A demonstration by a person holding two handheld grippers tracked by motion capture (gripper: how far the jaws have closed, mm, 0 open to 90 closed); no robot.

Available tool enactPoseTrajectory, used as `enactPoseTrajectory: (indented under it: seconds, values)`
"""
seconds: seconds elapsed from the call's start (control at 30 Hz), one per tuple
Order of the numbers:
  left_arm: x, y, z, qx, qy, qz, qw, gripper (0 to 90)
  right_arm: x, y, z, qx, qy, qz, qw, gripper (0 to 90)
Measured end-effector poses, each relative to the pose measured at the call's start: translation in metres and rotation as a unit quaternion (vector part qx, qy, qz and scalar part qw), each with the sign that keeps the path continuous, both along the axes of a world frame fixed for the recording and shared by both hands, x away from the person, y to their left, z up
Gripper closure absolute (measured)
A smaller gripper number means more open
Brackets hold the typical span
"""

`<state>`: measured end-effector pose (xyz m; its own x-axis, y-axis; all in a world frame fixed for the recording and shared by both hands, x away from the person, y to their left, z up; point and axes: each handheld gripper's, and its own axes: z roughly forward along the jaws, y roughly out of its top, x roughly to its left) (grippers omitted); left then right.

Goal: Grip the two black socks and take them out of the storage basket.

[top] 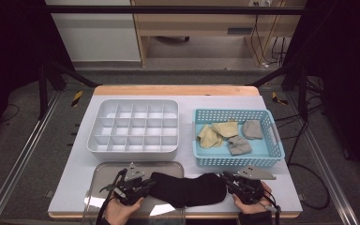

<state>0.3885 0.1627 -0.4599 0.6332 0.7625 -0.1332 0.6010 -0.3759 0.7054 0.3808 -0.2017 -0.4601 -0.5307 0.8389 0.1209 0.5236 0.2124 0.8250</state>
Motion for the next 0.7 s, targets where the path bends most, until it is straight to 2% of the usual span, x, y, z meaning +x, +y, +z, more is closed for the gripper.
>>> enactPoseTrajectory:
  seconds: [0.03, 0.17, 0.2, 0.27, 0.33, 0.47, 0.7]
  values:
    - [0.000, 0.000, 0.000, 0.002, 0.000, 0.000, 1.0000, 78.4, 0.002, 0.001, -0.004, -0.004, 0.011, 0.001, 0.9999, 76.4]
    - [0.000, 0.000, -0.002, 0.005, 0.001, 0.001, 1.0000, 78.4, 0.012, 0.006, -0.021, -0.026, 0.031, 0.003, 0.9992, 72.0]
    - [0.000, 0.000, -0.002, 0.005, 0.001, 0.001, 1.0000, 78.6, 0.013, 0.007, -0.023, -0.025, 0.032, 0.005, 0.9992, 73.0]
    - [-0.001, 0.000, -0.005, 0.005, 0.004, 0.003, 1.0000, 80.0, 0.013, 0.006, -0.025, -0.025, 0.029, 0.009, 0.9992, 80.7]
    - [-0.001, 0.000, -0.004, 0.003, 0.004, 0.004, 1.0000, 81.4, 0.011, 0.006, -0.022, -0.019, 0.024, 0.009, 0.9995, 88.0]
    - [-0.002, 0.002, -0.001, -0.004, -0.001, -0.002, 1.0000, 84.7, 0.005, 0.003, -0.012, -0.011, 0.007, 0.006, 0.9999, 89.5]
    - [-0.006, 0.012, 0.010, -0.040, 0.000, -0.009, 0.9992, 85.4, -0.010, -0.001, 0.011, 0.003, -0.010, 0.008, 0.9999, 89.8]
